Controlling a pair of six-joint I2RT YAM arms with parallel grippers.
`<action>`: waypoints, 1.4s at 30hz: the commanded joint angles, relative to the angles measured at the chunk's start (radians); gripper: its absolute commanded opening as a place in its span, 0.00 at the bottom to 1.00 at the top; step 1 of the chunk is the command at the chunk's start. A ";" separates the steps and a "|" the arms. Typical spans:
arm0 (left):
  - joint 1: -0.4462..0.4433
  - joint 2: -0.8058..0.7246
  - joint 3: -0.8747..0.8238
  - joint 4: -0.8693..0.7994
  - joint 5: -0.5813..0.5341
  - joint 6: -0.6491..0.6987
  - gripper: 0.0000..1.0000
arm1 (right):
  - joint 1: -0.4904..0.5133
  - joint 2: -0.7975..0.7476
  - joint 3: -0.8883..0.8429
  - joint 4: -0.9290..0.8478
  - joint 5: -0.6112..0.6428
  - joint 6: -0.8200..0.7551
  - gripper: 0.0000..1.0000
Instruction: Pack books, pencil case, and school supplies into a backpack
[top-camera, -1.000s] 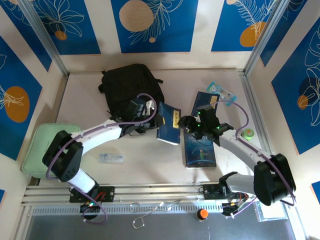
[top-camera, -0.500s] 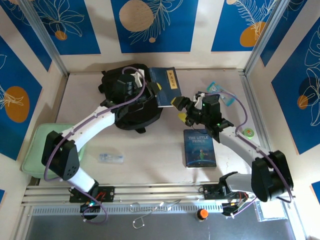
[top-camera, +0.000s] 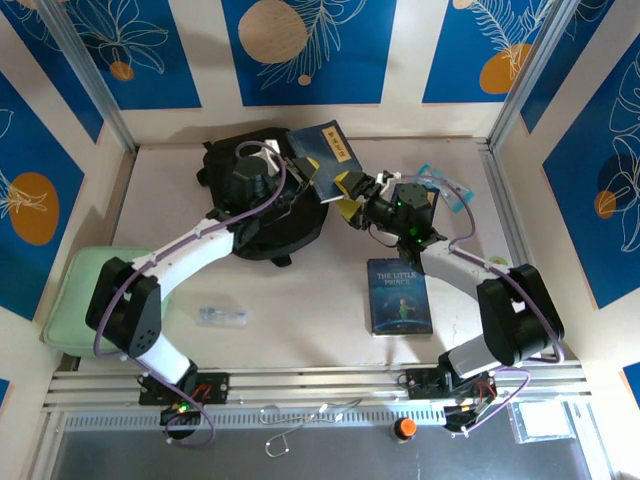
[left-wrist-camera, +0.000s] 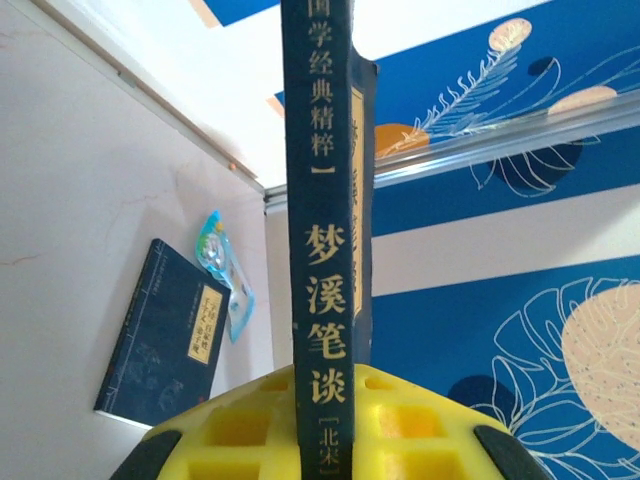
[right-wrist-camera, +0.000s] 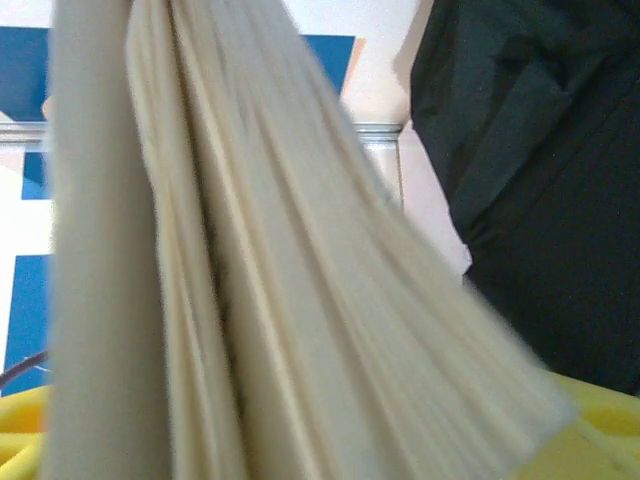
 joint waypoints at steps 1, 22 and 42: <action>-0.007 -0.040 -0.024 0.122 -0.033 -0.014 0.00 | 0.030 0.003 -0.004 0.065 0.067 0.020 0.74; 0.011 -0.103 -0.106 -0.036 -0.080 0.115 0.33 | 0.019 0.014 -0.009 0.002 0.084 -0.078 0.06; 0.016 -0.113 0.033 -1.014 -0.309 1.308 1.00 | -0.100 -0.205 0.028 -0.579 0.084 -0.438 0.08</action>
